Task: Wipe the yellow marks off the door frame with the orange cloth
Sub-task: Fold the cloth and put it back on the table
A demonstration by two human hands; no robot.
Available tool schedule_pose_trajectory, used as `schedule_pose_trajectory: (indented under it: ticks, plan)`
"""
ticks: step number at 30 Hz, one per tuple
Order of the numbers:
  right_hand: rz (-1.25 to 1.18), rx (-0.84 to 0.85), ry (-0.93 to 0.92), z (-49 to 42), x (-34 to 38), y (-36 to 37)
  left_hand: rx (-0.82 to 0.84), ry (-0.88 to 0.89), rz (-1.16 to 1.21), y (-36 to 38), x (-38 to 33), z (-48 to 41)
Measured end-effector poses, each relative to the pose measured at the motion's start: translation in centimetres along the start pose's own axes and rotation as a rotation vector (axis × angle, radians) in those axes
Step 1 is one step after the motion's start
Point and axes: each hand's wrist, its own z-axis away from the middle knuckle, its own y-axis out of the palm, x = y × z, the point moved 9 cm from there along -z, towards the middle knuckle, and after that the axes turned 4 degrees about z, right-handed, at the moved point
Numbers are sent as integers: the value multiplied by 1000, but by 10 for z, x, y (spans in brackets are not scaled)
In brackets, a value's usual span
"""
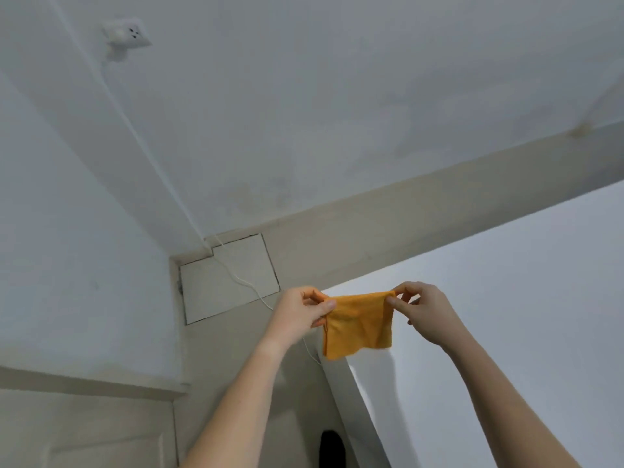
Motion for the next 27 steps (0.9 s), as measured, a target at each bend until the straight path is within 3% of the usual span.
schedule_pose_trajectory:
  ticks: [8,13,16,20,27]
  plan:
    - [-155,-101,15,-33,-46,-15,-178,214,-104,45,-10,-24]
    - [92,78,174,-20,-127,33,31,63,-592,88,68,-26]
    - [261,153,246,-5,-169,60,105,23,-699,103,109,-24]
    - [342,73,101,-8,-159,78,118,67,-849,116,117,-37]
    - [433,157,-50,-31,-133,122,192,82,-1124,135,123,-68]
